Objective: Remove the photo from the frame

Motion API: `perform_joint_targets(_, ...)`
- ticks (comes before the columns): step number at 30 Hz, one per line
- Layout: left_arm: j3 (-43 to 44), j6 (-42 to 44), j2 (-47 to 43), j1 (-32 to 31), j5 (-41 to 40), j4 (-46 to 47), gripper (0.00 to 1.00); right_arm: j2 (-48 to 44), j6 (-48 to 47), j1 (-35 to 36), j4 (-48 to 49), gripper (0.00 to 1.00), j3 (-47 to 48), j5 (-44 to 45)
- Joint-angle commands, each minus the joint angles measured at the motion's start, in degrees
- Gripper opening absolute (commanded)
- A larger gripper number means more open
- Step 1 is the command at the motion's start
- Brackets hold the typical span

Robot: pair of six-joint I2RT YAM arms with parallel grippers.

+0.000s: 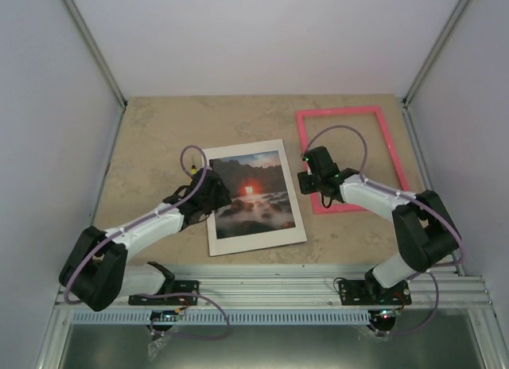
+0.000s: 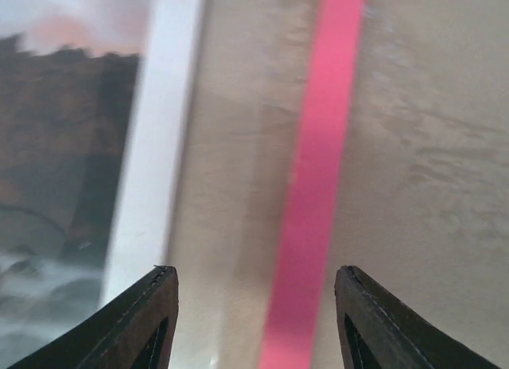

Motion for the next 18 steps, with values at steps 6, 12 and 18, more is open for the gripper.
perform_joint_targets(6, -5.1, -3.3, -8.3, 2.2, -1.7, -9.0, 0.64, -6.4, -4.2, 15.2, -1.5, 0.74, -5.2, -3.4)
perform_joint_targets(12, -8.3, -4.3, -13.9, 3.3, -0.9, -11.4, 0.67, -6.2, -5.1, 26.6, -2.1, 0.87, -6.2, -3.8)
perform_joint_targets(18, -10.1, -4.5, -13.4, 3.3, 0.1, -9.4, 0.67, -4.0, -7.4, 35.1, -3.1, 0.98, -5.1, -2.8)
